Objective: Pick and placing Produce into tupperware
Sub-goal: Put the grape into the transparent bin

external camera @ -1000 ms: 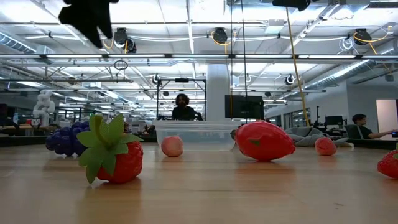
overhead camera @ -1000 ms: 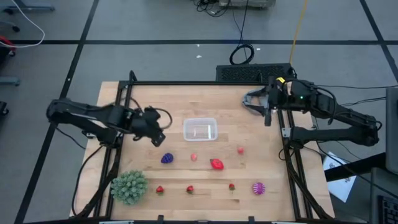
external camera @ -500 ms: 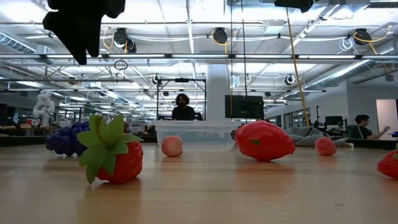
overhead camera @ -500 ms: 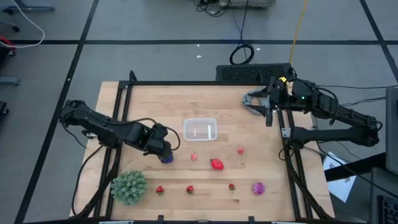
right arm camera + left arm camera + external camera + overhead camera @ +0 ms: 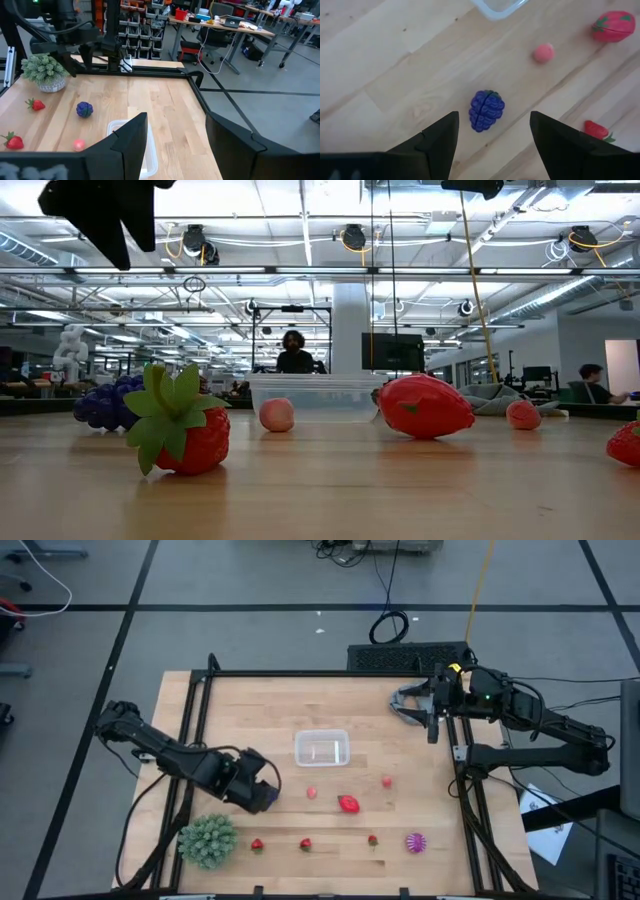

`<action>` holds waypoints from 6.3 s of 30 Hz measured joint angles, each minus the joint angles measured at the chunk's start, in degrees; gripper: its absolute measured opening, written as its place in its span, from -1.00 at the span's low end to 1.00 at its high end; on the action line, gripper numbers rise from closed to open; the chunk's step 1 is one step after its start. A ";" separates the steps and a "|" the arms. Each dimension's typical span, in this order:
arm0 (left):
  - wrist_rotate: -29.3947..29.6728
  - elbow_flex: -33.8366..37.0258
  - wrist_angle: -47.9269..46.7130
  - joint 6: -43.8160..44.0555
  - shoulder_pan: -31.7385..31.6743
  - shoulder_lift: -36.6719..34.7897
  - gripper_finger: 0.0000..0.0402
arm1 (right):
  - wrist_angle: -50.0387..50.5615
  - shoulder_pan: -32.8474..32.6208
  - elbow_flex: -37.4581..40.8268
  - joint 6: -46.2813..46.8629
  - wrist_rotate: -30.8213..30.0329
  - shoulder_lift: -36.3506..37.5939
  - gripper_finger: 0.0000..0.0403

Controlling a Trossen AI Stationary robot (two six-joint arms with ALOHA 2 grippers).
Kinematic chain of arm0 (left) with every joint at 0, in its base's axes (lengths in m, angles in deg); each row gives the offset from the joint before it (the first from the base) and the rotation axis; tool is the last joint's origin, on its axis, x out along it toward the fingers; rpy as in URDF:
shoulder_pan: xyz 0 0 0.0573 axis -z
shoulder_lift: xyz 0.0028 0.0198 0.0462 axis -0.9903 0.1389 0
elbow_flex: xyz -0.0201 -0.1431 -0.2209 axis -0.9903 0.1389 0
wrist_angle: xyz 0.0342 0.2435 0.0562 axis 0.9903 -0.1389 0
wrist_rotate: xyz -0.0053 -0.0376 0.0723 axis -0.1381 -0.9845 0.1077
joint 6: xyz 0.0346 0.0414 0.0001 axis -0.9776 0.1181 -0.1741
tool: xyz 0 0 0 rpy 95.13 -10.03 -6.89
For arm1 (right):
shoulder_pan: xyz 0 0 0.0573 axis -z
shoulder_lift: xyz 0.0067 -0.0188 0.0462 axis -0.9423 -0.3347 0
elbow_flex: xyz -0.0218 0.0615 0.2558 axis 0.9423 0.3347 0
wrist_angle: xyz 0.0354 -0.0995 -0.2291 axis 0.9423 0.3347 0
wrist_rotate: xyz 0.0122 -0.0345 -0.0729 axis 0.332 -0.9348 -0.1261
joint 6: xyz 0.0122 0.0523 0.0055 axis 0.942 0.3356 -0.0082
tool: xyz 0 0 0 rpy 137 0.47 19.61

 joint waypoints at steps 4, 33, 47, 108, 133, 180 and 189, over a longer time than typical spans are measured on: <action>0.13 0.00 0.06 1.03 1.37 0.00 0.25 | 0.01 0.00 0.00 0.00 0.02 0.00 -0.05; 6.98 0.02 1.25 2.44 5.51 0.23 0.25 | 1.65 -0.01 -0.02 -0.02 0.04 0.00 -0.05; 1.69 0.09 4.20 -2.98 5.76 6.85 0.51 | 3.42 -0.02 -0.02 -0.02 0.04 -0.02 -0.05; -2.90 0.07 7.73 -5.49 1.33 17.35 0.98 | 3.86 -0.02 0.00 1.11 0.08 0.00 -0.05; -2.99 9.40 18.89 -9.52 -1.06 17.29 0.98 | 3.85 -0.01 0.01 1.11 0.08 0.00 -0.05; -4.43 12.76 21.17 -9.66 -2.58 17.20 0.08 | 3.84 0.00 0.02 2.16 0.08 -0.04 -0.05; -8.72 12.62 20.34 -13.41 -6.58 11.83 0.07 | 3.80 -0.01 0.02 2.16 0.08 -0.09 -0.05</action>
